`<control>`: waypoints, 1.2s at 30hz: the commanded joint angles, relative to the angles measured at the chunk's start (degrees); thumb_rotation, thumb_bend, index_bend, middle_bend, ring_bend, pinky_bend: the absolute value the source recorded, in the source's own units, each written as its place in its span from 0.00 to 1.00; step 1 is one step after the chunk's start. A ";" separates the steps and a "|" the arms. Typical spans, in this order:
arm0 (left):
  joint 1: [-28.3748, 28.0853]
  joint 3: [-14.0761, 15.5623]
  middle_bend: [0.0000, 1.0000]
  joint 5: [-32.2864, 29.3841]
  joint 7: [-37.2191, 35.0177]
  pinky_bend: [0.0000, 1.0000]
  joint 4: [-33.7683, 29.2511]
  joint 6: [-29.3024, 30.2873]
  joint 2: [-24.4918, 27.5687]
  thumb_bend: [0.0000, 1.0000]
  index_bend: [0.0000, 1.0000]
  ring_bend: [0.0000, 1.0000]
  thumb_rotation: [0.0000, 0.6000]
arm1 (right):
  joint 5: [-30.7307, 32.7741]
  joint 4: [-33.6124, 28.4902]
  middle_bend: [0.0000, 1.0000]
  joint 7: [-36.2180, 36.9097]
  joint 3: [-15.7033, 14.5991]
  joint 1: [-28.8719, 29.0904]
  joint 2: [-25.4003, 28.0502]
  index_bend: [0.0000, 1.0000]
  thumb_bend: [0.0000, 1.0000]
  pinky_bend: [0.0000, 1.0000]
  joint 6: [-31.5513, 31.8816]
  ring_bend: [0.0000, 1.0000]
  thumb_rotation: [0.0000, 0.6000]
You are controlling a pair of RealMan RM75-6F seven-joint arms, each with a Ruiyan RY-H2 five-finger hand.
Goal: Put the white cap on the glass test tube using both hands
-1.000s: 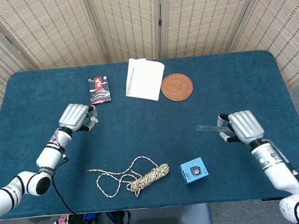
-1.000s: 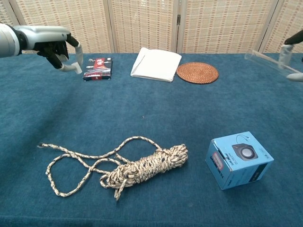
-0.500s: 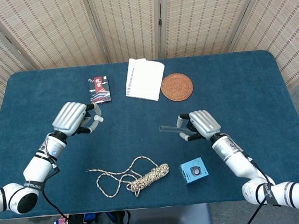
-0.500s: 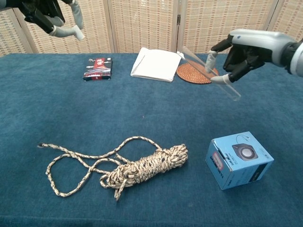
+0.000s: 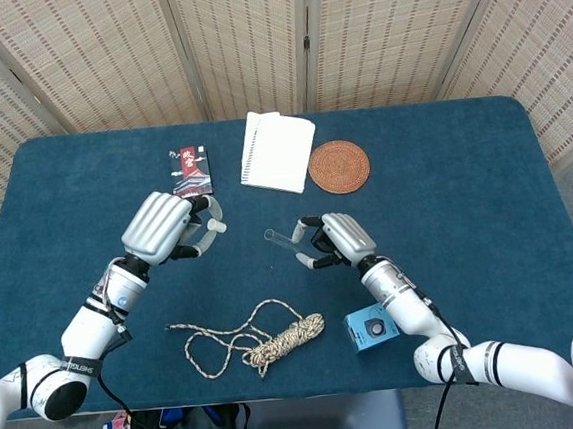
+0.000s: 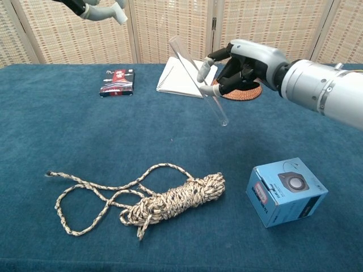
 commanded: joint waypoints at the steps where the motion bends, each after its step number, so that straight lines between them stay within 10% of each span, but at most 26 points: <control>1: -0.44 0.35 0.96 0.74 2.10 0.89 -1.04 1.48 -1.01 0.45 0.58 0.91 1.00 | 0.29 0.43 1.00 1.08 0.70 0.71 -1.03 0.89 0.68 1.00 -0.21 1.00 1.00; 36: -3.91 1.42 0.96 2.08 13.86 0.89 -0.49 5.31 -7.22 0.45 0.59 0.91 1.00 | 4.65 -1.16 1.00 -0.95 1.71 3.54 -0.71 0.90 0.68 1.00 -2.23 1.00 1.00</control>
